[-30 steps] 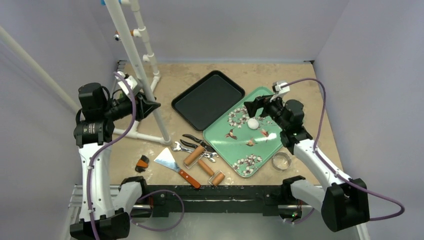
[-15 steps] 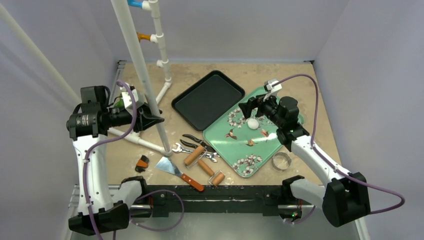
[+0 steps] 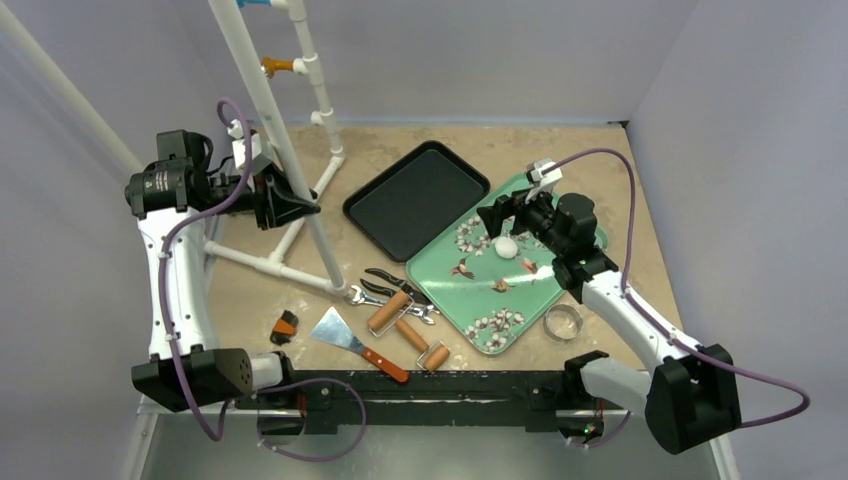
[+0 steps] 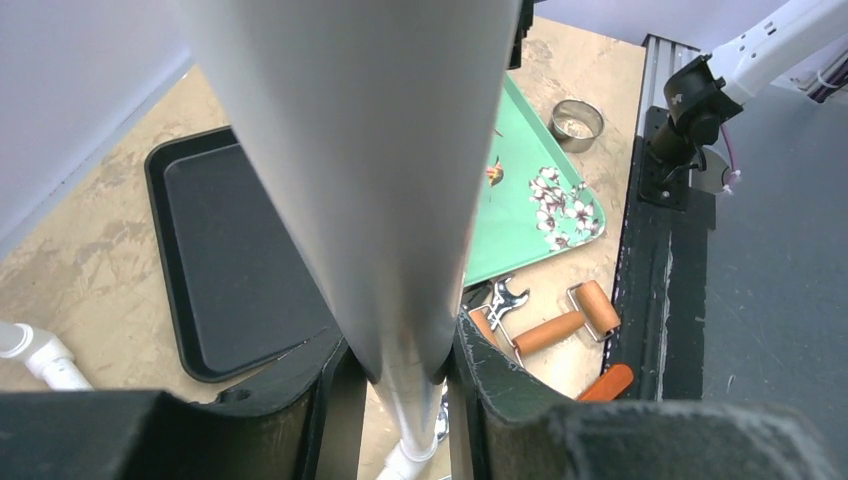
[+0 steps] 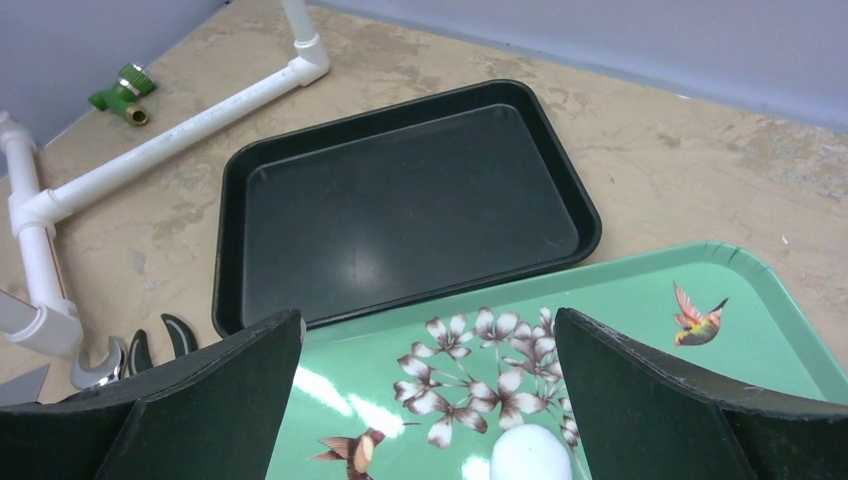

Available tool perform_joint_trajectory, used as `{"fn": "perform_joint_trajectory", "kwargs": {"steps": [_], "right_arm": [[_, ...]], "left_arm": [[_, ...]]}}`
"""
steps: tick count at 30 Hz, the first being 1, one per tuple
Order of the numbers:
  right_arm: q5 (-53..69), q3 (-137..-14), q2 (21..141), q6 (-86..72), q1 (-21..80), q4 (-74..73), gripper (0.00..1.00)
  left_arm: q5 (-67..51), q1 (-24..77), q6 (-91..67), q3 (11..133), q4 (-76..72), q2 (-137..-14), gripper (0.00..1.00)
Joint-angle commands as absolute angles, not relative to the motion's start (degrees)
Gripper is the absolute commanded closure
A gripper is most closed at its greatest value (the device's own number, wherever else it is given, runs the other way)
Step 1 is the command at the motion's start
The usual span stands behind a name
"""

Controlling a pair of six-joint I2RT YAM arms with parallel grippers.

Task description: Roll out the dumpling wrappers from the dough

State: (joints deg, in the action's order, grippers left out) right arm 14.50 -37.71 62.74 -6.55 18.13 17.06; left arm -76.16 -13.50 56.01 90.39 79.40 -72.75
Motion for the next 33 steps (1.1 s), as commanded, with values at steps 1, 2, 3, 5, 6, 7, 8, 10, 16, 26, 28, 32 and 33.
{"fn": "perform_joint_trajectory", "kwargs": {"steps": [1,2,3,5,6,7,8,10,16,26,28,32,33], "right_arm": [[13.99,-40.36,62.82,-5.41,18.53,17.74,0.01],[13.93,-40.34,62.78,-5.37,18.59,17.75,0.01],[13.89,-40.34,62.76,-5.30,18.63,17.68,0.01],[13.86,-40.28,62.69,-5.17,18.63,17.54,0.01],[13.88,-40.18,62.69,-5.18,18.63,17.47,0.01],[13.89,-40.23,62.60,-5.16,18.64,17.49,0.01],[13.89,-40.11,62.58,-5.18,18.69,17.45,0.01],[13.89,-40.10,62.52,-5.19,18.72,17.49,0.01],[13.62,-40.24,62.73,-5.23,18.81,17.22,0.01],[13.80,-40.14,61.86,-5.12,18.98,17.01,0.01],[13.81,-40.00,61.76,-5.10,19.07,17.12,0.01],[13.89,-40.09,62.00,-5.02,19.10,17.05,0.01],[13.89,-40.09,61.99,-5.04,19.11,17.01,0.01]], "left_arm": [[-75.88,-14.09,63.01,94.83,79.26,-77.18,1.00],[-76.14,-14.33,64.37,95.44,80.56,-77.94,1.00],[-76.46,-14.59,66.11,95.88,82.52,-78.52,1.00],[-75.76,-15.00,68.93,95.69,84.88,-79.31,1.00],[-74.76,-15.09,70.29,95.36,85.61,-79.39,1.00],[-73.49,-15.11,71.13,94.69,85.91,-79.20,0.96],[-72.19,-15.17,71.80,93.83,85.79,-78.76,0.89],[-70.41,-15.80,70.26,90.84,82.74,-76.31,0.77],[-59.07,-15.91,31.26,78.26,49.57,-64.26,0.63],[-49.41,-13.92,13.62,69.14,39.54,-51.09,0.15],[-44.14,-12.30,9.98,69.89,39.62,-50.15,0.04],[-34.36,-7.79,5.99,72.11,40.37,-49.05,0.00],[-30.74,-5.34,5.73,72.42,40.06,-48.74,0.00]]}}
